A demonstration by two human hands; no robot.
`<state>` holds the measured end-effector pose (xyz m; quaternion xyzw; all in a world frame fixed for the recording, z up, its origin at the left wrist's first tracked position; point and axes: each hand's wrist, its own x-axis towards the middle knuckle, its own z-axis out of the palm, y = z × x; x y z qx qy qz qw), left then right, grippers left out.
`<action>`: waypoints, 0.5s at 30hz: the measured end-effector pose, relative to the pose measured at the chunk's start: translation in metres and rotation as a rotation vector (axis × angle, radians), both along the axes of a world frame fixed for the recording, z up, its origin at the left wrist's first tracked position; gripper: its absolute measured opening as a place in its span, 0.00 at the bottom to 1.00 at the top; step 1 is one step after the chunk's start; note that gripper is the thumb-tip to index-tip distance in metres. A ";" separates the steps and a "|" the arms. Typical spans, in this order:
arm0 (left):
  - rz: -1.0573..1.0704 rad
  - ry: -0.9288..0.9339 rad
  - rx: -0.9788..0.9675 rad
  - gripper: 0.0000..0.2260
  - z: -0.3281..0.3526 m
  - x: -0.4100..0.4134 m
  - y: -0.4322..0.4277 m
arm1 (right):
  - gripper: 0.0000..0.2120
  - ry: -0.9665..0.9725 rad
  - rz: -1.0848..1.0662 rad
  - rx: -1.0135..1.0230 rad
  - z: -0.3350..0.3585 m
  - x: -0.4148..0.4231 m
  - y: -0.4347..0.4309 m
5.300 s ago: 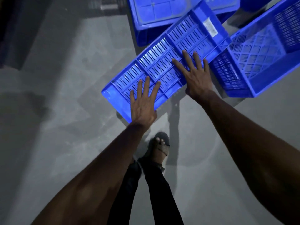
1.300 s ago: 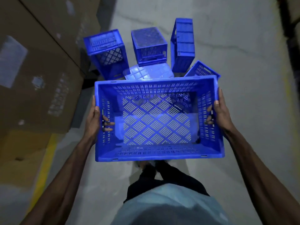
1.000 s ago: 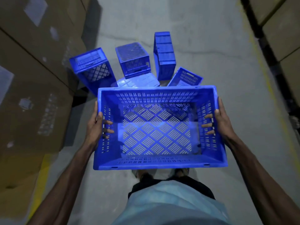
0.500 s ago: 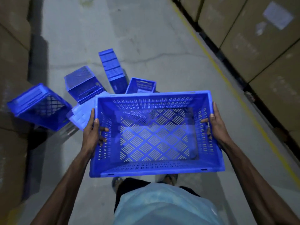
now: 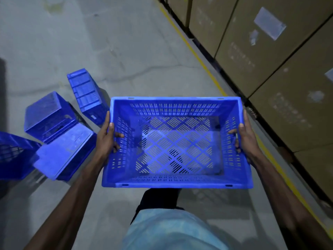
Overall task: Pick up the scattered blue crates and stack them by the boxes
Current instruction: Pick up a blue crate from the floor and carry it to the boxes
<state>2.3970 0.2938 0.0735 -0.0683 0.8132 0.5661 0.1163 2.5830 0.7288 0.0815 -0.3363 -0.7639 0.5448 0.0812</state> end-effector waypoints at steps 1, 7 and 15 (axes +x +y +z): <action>0.004 0.001 0.006 0.20 -0.005 -0.018 0.016 | 0.24 -0.002 -0.001 0.002 -0.001 -0.020 0.017; 0.024 -0.010 0.026 0.18 -0.010 -0.137 0.109 | 0.23 -0.035 -0.005 -0.001 0.003 -0.152 0.109; 0.067 0.033 0.064 0.20 0.011 -0.327 0.202 | 0.22 0.012 0.036 0.005 0.033 -0.368 0.217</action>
